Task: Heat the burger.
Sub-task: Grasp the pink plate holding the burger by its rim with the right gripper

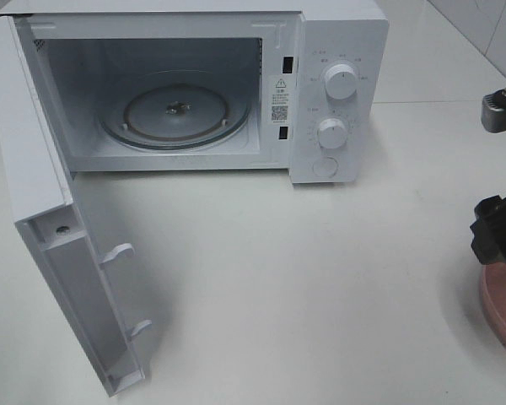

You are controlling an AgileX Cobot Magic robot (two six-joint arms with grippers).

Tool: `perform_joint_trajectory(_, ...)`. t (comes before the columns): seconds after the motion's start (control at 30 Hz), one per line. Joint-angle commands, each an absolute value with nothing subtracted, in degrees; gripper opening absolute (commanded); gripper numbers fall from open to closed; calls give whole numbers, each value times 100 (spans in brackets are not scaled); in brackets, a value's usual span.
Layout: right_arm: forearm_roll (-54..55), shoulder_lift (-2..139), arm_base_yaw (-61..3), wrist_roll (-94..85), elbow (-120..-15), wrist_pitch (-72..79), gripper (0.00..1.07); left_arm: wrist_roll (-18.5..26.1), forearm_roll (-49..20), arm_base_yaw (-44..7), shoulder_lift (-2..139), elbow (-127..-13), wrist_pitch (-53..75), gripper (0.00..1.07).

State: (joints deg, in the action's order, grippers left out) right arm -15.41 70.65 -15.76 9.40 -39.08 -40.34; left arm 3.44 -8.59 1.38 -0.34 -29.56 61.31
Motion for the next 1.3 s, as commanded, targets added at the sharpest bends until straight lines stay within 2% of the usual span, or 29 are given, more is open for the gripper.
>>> perform_joint_trajectory(0.03, -1581, 7065, -1490, 991, -3799, -3867, 82, 309, -877, 143, -132, -2956, 6142, 98)
perform_joint_trajectory(0.6, -1541, 7723, -1415, 1054, -3529, -3306, 76, 309, -877, 143, -132, -2956, 6142, 98)
perform_joint_trajectory(1.3, -1558, 9047, -1415, 1524, -3529, -2647, 76, 309, -877, 143, -132, -2956, 6142, 98)
